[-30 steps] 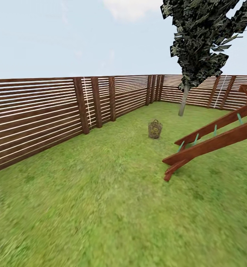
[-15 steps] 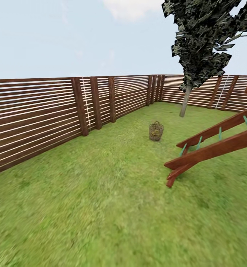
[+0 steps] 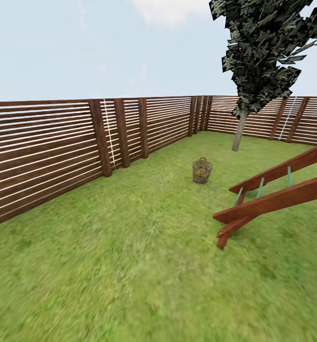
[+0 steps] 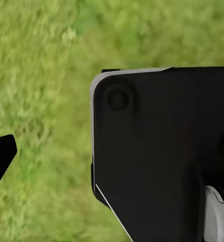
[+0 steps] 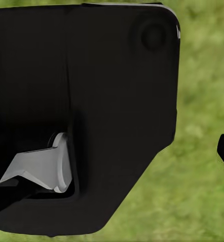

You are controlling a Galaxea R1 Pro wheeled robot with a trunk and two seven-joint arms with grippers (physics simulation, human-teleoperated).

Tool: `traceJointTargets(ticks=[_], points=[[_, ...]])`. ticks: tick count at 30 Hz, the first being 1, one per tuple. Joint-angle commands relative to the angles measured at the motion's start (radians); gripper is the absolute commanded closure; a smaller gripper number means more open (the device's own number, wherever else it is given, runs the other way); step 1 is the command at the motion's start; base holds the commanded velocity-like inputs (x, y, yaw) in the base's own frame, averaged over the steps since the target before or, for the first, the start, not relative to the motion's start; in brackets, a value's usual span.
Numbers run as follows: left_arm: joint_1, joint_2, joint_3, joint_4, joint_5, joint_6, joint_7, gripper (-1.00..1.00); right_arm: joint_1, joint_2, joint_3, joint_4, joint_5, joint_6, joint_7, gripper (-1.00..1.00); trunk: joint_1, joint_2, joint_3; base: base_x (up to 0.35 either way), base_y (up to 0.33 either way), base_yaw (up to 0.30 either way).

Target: Take the three Easter eggs out of the wicker basket on the lawn in the garden, then place them on the lawn next to a single tree (choose any tree) so that all three eggs are next to the same tree and none are left in the basket.

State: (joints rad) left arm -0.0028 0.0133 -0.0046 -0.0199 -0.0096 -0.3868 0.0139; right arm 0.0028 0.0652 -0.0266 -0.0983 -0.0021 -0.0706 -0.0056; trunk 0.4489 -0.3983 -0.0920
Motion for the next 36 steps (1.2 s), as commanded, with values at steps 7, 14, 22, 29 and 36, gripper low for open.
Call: traceJointTargets(ticks=[7,14,22,29,36], points=[[-0.001,0.000,-0.001,0.000,-0.001,-0.003,0.001,-1.00,0.000,0.001,-0.003,-0.001,-0.001,-0.003,-0.001,-1.00,0.001,-0.002,-0.002,0.303,0.000,0.041],[-0.001,0.000,-0.001,0.000,-0.001,-0.003,0.001,-1.00,0.000,0.001,-0.003,-0.001,-0.001,-0.002,-0.001,-1.00,0.001,-0.002,-0.004,0.303,0.000,0.197],[-0.001,0.000,-0.001,0.000,-0.001,-0.003,0.001,-1.00,0.000,0.001,-0.003,-0.001,-0.001,-0.003,-0.001,-1.00,0.001,-0.002,-0.005,0.303,0.000,0.064],[-0.001,0.000,-0.001,0.000,-0.001,-0.003,0.001,-1.00,0.000,0.001,-0.003,-0.001,-0.001,-0.003,-0.001,-1.00,0.001,-0.002,-0.006,0.303,0.000,0.006],[-0.001,0.000,-0.001,0.000,-0.001,-0.003,0.001,-1.00,0.000,0.001,-0.003,-0.001,-0.001,-0.003,-0.001,-1.00,0.001,-0.002,-0.006,0.303,0.000,0.003]])
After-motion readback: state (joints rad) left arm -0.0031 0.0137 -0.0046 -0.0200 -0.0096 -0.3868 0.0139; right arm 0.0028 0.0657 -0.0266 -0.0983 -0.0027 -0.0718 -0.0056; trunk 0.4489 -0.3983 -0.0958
